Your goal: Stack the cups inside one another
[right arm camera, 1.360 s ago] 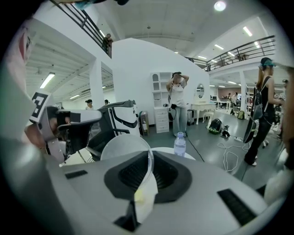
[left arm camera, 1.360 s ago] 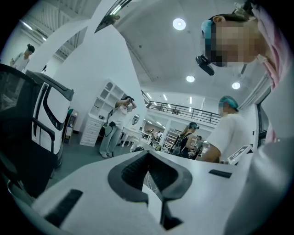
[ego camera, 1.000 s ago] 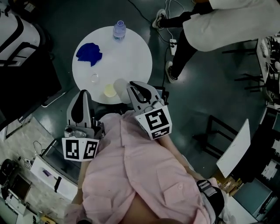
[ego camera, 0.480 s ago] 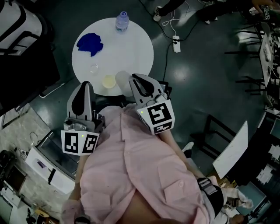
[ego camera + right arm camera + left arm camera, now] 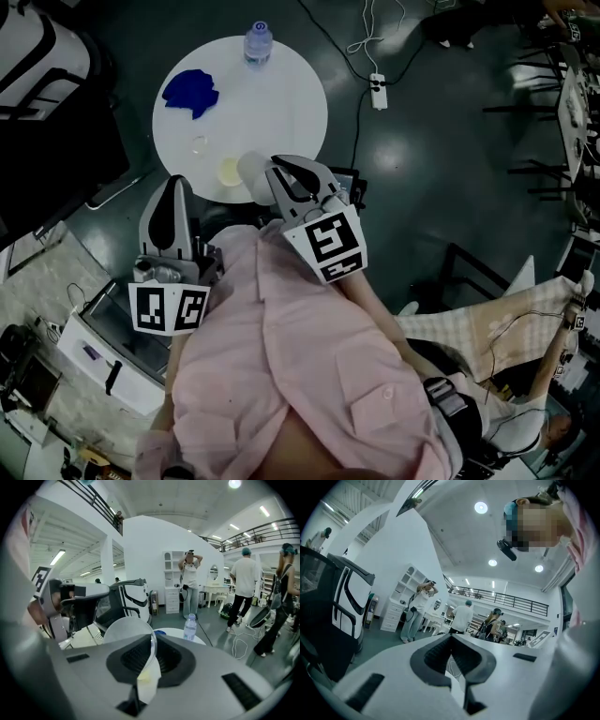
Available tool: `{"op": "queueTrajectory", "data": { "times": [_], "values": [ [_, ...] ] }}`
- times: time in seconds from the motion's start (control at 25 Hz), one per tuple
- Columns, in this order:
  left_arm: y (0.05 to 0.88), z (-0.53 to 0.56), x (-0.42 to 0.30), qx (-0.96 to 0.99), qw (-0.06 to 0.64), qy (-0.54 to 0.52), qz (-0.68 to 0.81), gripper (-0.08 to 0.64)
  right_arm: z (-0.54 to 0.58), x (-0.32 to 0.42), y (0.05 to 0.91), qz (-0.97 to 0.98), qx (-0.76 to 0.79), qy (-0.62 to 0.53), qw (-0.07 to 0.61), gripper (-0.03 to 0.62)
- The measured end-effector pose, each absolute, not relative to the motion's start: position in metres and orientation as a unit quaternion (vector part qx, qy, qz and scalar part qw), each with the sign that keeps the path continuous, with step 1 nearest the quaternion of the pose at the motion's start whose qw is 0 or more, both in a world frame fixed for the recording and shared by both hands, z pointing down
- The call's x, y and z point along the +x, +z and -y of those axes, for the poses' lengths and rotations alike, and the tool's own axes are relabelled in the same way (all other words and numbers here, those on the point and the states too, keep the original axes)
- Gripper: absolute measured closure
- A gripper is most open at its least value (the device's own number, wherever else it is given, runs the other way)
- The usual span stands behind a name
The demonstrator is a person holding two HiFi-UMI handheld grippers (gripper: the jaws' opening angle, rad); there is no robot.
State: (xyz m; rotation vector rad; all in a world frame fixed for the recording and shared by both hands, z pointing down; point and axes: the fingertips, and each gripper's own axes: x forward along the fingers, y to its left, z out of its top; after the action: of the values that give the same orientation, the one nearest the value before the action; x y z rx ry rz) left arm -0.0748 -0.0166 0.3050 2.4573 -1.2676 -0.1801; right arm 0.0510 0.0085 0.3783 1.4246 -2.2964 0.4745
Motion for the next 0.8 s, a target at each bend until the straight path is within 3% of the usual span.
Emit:
{"op": "queueTrajectory", "data": {
  "times": [0.8],
  "values": [
    [0.305, 0.007, -0.086, 0.867, 0.182, -0.064, 0.459, 0.551, 0.003, 0.020, 0.395, 0.843, 0.448, 0.144, 0.260, 0.551]
  ]
}}
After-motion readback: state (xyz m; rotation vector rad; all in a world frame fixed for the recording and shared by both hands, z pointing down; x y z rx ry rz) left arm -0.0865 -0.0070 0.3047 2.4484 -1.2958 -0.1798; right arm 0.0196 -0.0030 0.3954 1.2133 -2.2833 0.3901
